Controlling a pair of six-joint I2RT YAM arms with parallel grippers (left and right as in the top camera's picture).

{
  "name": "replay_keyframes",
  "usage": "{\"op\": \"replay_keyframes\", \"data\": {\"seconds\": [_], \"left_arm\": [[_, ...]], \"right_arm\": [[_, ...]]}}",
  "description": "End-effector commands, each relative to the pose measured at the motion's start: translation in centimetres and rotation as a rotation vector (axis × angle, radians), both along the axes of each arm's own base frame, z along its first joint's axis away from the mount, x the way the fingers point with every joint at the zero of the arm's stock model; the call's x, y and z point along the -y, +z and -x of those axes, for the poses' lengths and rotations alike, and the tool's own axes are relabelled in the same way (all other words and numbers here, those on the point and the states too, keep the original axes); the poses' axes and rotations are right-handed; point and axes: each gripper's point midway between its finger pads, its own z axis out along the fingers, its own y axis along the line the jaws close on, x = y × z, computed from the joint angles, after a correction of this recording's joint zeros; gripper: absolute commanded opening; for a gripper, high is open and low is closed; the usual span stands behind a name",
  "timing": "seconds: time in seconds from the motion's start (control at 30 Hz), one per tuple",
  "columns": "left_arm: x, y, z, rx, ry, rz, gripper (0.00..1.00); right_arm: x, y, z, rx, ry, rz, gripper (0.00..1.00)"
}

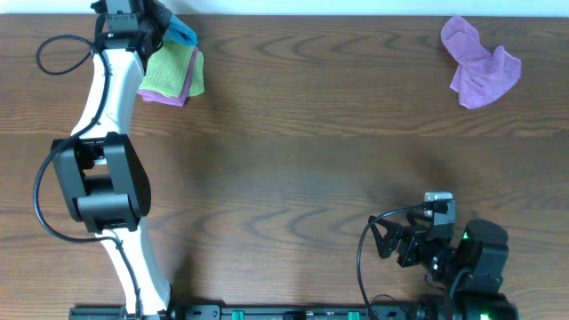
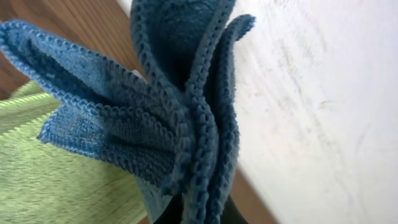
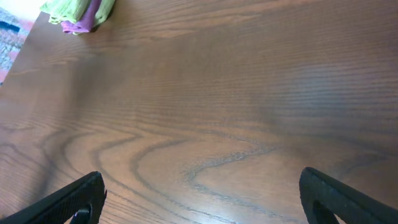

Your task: Fold the cloth

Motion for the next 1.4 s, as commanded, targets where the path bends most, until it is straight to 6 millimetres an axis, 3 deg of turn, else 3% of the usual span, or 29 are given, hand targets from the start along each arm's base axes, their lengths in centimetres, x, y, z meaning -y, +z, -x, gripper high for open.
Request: {"op": "replay_keyframes", "data": {"seconds": [0.0,0.23,0.43,0.8,1.37], "left_arm": [[0.3,-0.6,-0.3,-0.002,0.024,0.041,0.06],[0.2,-0.4,-0.9,0.031,0.026,0.038,0.06],[0.6,-1.8,-1.0,0.007,0.012,0.042,0.05],[0.5,-5.9,2.5,-0.211,-0.065,-0.062,0.06],[-1.4,-9.1,7.0,-0.441,-0.149,-0.261,0.06]], "right_arm": [[0.1,0.0,0.0,-0.001,-0.010,-0.009,0.99],[0.1,0.0,0.0,-0.001,-0.010,-0.009,0.99],[0.1,0.0,0.0,-0.001,-0.010,-0.009,0.99],[0.1,0.0,0.0,-0.001,-0.010,-0.009,0.99],[0.1,0.0,0.0,-0.001,-0.010,-0.009,0.99]]}}
